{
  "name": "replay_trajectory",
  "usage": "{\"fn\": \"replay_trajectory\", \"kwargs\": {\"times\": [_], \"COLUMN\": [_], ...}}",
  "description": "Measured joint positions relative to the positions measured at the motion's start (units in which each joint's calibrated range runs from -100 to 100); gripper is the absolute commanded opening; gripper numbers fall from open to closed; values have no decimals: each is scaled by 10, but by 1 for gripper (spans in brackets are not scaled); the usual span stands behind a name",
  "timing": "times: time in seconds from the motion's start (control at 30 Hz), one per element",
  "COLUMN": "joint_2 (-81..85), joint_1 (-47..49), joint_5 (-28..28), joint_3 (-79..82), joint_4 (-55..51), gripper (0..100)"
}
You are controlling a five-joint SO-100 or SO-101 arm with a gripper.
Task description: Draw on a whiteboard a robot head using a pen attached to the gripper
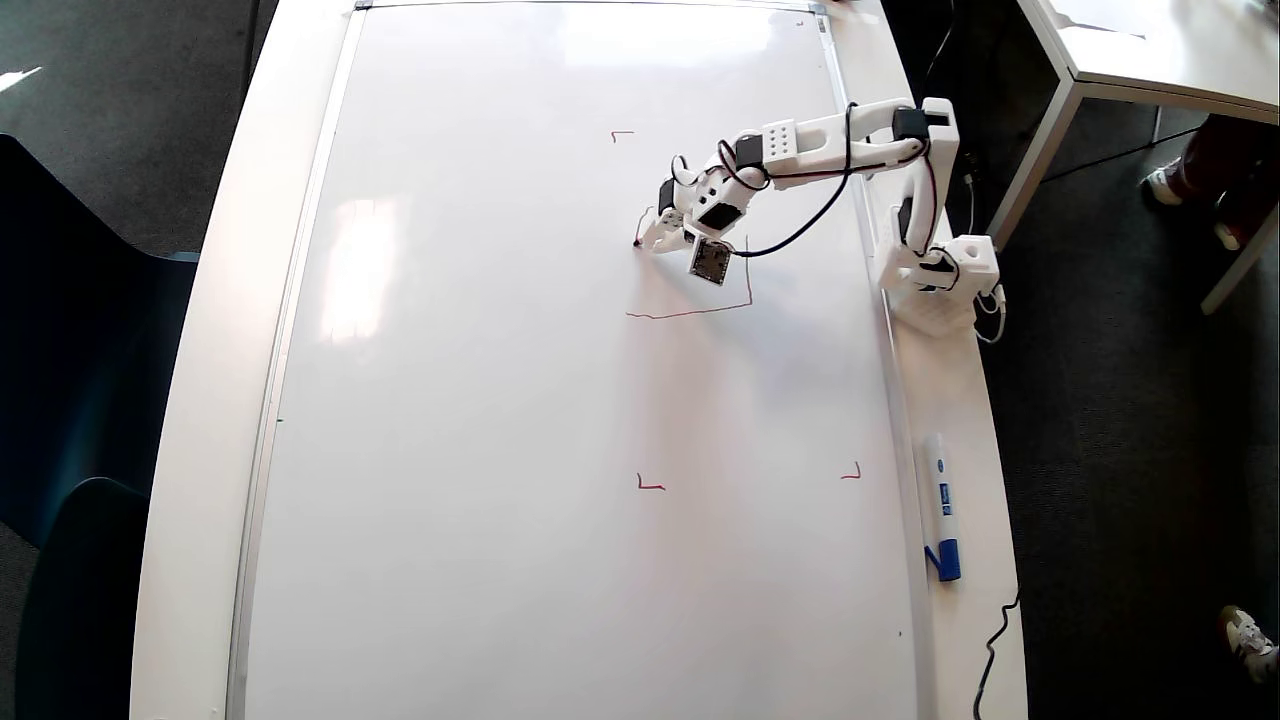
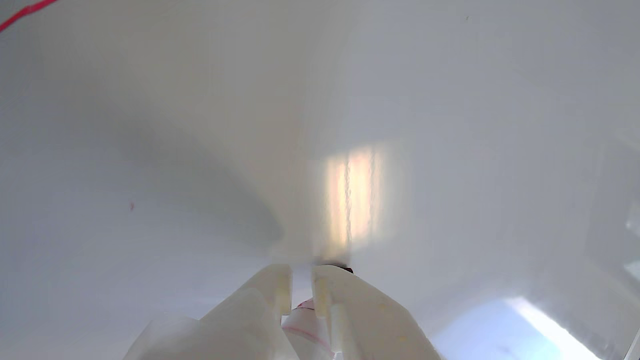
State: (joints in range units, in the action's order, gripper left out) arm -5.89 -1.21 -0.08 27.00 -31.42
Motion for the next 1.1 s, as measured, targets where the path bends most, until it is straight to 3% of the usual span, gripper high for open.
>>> {"fn": "replay_trajectory", "kwargs": {"times": [0.37, 1.1], "joint_2": [0, 0], "joint_1": [69, 139], "joint_5": [-35, -50], "joint_3": [0, 0], "joint_4": [0, 11], "gripper": [1, 1]}}
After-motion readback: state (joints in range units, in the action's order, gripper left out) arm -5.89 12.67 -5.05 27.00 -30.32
